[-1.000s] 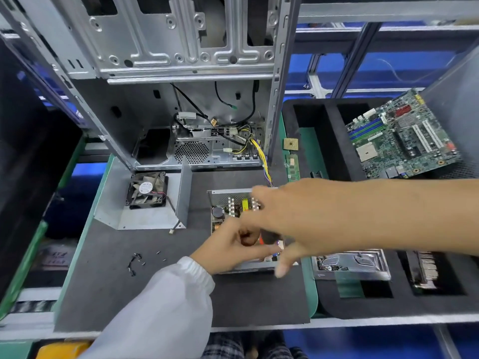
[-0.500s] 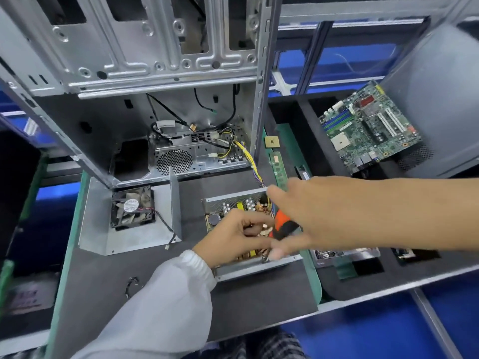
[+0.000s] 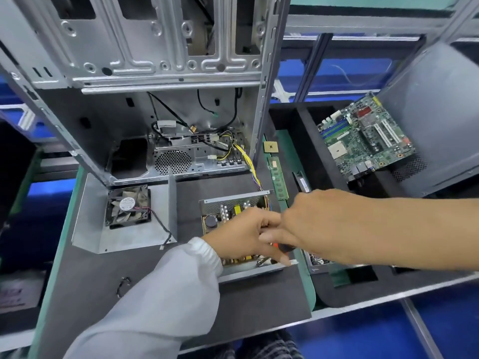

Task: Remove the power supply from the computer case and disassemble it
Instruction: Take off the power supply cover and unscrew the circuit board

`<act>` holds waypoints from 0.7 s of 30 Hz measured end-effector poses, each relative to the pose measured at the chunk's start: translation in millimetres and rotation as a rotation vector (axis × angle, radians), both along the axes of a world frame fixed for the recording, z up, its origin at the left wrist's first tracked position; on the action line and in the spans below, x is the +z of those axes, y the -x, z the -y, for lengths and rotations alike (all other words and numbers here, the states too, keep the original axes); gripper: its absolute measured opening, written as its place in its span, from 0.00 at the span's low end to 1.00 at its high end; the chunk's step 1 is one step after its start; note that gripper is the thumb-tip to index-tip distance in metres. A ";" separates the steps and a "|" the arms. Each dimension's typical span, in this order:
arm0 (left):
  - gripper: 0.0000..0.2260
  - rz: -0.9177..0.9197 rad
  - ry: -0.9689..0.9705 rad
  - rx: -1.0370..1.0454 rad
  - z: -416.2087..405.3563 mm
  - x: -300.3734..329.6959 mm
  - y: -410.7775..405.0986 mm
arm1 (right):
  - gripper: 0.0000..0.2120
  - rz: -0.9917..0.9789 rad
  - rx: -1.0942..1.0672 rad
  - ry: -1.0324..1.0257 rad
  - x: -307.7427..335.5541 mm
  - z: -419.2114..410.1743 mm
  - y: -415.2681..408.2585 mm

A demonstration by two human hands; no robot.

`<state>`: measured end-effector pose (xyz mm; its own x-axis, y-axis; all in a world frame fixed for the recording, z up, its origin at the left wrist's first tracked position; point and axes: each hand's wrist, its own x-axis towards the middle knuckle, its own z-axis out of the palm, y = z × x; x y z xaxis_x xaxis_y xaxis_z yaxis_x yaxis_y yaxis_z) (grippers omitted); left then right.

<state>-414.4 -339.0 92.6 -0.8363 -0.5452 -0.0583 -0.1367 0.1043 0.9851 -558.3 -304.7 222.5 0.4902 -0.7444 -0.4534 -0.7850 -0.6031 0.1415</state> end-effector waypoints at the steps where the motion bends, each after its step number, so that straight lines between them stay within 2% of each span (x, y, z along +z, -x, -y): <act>1: 0.16 -0.019 -0.003 -0.029 -0.7 -0.1 0.7 | 0.13 -0.033 0.049 0.014 -4.0 -1.5 -0.9; 2: 0.16 -0.042 -0.039 -0.053 -1.5 0.9 0.8 | 0.10 -0.069 0.074 0.024 -5.8 -4.8 -0.9; 3: 0.12 -0.049 -0.081 -0.067 -1.6 1.1 -0.3 | 0.11 -0.058 0.111 0.046 -6.8 -9.9 1.1; 4: 0.06 -0.055 -0.108 -0.066 -1.0 1.7 -2.0 | 0.20 -0.004 0.157 0.050 -7.3 -13.7 5.9; 5: 0.05 -0.055 -0.104 -0.046 -1.3 0.3 -2.8 | 0.26 0.056 0.239 0.039 -5.5 -15.3 10.4; 7: 0.10 -0.041 -0.063 -0.022 -1.2 -2.5 -2.5 | 0.30 0.128 0.278 0.008 -2.3 -14.1 17.6; 8: 0.11 -0.032 -0.055 -0.008 -1.6 -3.3 -0.8 | 0.29 0.141 0.211 -0.031 -0.5 -14.1 17.6; 10: 0.14 -0.028 -0.051 0.008 -3.4 -2.9 2.4 | 0.22 0.157 0.046 0.037 2.5 -11.4 15.0; 11: 0.14 -0.019 -0.049 0.011 -4.2 -2.0 4.4 | 0.24 0.105 0.004 0.100 1.7 -9.7 12.6; 13: 0.13 -0.010 -0.058 -0.014 -5.4 1.1 7.5 | 0.24 -0.007 0.049 0.149 -0.9 -10.2 6.8; 15: 0.12 -0.015 -0.092 -0.064 -4.1 7.2 3.2 | 0.13 -0.009 0.142 0.099 -3.4 -12.3 3.1; 16: 0.09 -0.011 -0.103 -0.079 -1.9 7.4 -1.2 | 0.13 0.024 0.153 0.055 -1.9 -13.6 3.1; 17: 0.05 -0.006 -0.118 -0.077 1.0 7.2 -6.1 | 0.20 0.042 0.148 -0.001 1.7 -13.2 5.0; 19: 0.09 0.001 -0.131 -0.030 4.5 4.8 -12.4 | 0.25 0.101 0.166 -0.082 9.4 -9.6 10.0; 21: 0.15 0.013 -0.109 0.010 1.7 4.2 -11.2 | 0.25 0.131 0.078 -0.036 12.3 -10.3 6.4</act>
<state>-403.2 -340.7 96.8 -0.8298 -0.5430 -0.1286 -0.1501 -0.0048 0.9887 -564.7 -294.4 234.7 0.6027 -0.6861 -0.4076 -0.7459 -0.6658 0.0177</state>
